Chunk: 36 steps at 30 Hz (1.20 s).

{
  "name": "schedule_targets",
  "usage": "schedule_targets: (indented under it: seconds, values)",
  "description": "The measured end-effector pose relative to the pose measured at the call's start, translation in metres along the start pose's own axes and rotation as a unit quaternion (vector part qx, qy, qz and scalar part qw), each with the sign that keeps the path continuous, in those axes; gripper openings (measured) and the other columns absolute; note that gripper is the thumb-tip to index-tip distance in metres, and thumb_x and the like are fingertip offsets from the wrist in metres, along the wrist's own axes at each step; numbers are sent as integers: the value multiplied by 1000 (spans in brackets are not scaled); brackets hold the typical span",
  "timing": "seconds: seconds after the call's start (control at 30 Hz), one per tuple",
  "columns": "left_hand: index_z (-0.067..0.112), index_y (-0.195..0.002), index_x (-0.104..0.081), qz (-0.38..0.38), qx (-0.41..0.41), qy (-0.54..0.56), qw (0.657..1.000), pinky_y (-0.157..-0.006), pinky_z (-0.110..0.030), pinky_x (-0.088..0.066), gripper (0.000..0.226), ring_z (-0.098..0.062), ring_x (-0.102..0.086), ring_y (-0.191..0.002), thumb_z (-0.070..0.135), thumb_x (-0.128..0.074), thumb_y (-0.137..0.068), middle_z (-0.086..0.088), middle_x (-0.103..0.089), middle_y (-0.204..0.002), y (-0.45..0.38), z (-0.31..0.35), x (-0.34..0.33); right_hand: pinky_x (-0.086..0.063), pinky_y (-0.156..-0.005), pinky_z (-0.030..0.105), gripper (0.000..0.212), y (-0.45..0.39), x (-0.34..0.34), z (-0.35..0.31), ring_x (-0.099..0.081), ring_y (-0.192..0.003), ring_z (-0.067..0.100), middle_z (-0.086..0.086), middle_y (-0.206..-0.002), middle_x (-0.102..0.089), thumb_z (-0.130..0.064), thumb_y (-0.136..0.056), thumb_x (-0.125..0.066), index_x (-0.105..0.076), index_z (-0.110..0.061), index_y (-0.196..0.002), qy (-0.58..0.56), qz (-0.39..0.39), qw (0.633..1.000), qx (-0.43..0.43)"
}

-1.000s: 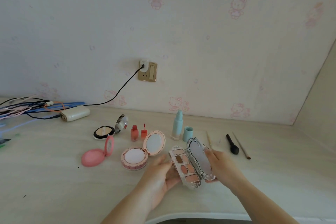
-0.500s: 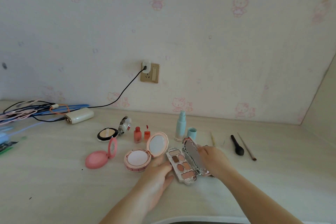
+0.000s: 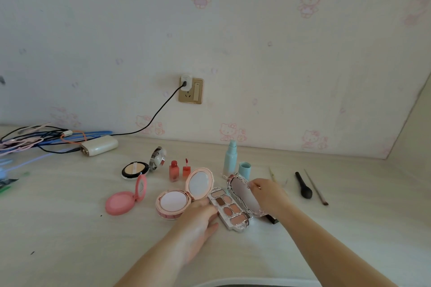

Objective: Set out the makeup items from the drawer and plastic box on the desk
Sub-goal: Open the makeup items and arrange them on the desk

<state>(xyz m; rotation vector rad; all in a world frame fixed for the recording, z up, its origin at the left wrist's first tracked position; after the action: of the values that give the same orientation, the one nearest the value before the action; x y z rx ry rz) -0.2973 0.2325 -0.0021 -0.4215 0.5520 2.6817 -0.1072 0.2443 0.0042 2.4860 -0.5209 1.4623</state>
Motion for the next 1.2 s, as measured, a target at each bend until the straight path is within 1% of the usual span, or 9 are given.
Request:
schedule_targets:
  seconds: [0.17, 0.3, 0.37, 0.5, 0.67, 0.77, 0.87, 0.97, 1.2]
  values:
    - [18, -85, -64, 21, 5, 3, 1000, -100, -37, -42, 28, -8, -59, -94, 0, -45, -94, 6, -69, -91, -1, 0, -3, -39, -60, 26, 26, -1, 5, 1, -57, -74, 16, -1, -89, -67, -29, -94, -40, -65, -25, -100, -27, -5, 1000, 5]
    - [24, -80, -59, 43, -21, -36, 998, -98, -42, -46, 30, -10, -57, -91, 1, -47, -94, 9, -64, -89, 0, 1, -2, -52, -67, 33, 21, 0, 19, 8, -66, -73, 17, -2, -85, -68, -31, -95, -44, -62, -26, -103, -78, 9, 997, 13]
    - [29, -90, -59, 48, -46, -64, 996, -90, -40, -50, 27, -9, -56, -97, 4, -48, -94, 8, -63, -101, -3, 0, 0, -56, -70, 38, 23, 2, 30, 16, -66, -75, 15, -4, -87, -68, -27, -94, -47, -62, -22, -110, -125, 27, 992, 3]
    - [28, -106, -61, 36, -78, -106, 991, -79, -34, -51, 28, -14, -59, -107, 6, -48, -93, 3, -63, -112, -6, 0, -5, -48, -79, 27, 32, 12, 47, 36, -61, -88, 14, -9, -98, -65, -28, -91, -51, -57, -25, -122, -2, 75, 997, 17]
    - [28, -102, -64, -10, -80, -142, 987, -93, -43, -54, 24, -16, -61, -103, 9, -51, -94, -1, -64, -113, -8, -5, -30, -41, -95, 28, 62, 26, 35, 52, -50, -122, 17, -1, -134, -51, -38, -84, -62, -39, -25, -140, 34, -6, 999, 8]
    - [30, -103, -62, -28, -83, -153, 984, -84, -33, -53, 23, -11, -61, -98, 12, -50, -96, 4, -62, -116, -11, -9, -43, -39, -99, 29, 72, 31, 25, 53, -43, -128, 21, 2, -143, -40, -41, -81, -63, -31, -26, -144, 58, -28, 998, 3]
    - [31, -101, -63, -31, -76, -157, 984, -80, -31, -51, 23, -13, -58, -89, 14, -50, -95, 3, -62, -116, -13, -13, -52, -36, -102, 30, 77, 32, 18, 51, -39, -131, 22, 4, -146, -35, -46, -81, -63, -27, -24, -146, 62, -29, 998, 10]
    - [30, -99, -64, -32, -80, -155, 984, -81, -32, -51, 22, -12, -59, -98, 13, -51, -95, 2, -63, -116, -14, -15, -58, -35, -102, 30, 79, 33, 15, 48, -37, -133, 22, 4, -146, -36, -50, -81, -61, -26, -22, -146, 71, -18, 997, 13]
    - [20, -104, -66, -56, -80, -122, 988, -74, -28, -52, 19, -15, -63, -99, 10, -53, -94, -4, -66, -114, -11, -21, -74, -43, -91, 29, 71, 39, 23, 57, -51, -119, 21, 2, -132, -52, -39, -79, -62, -31, -25, -142, 3, 38, 999, -11]
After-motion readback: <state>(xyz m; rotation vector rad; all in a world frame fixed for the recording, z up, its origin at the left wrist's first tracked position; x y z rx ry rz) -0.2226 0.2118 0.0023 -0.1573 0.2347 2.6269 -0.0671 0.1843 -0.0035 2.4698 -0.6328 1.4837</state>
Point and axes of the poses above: each hand's wrist, its own y-axis away from the middle knuckle, its own x-axis out of the back of the hand, z = x × y, the point moved 1 cm from there along -y, towards the middle knuckle
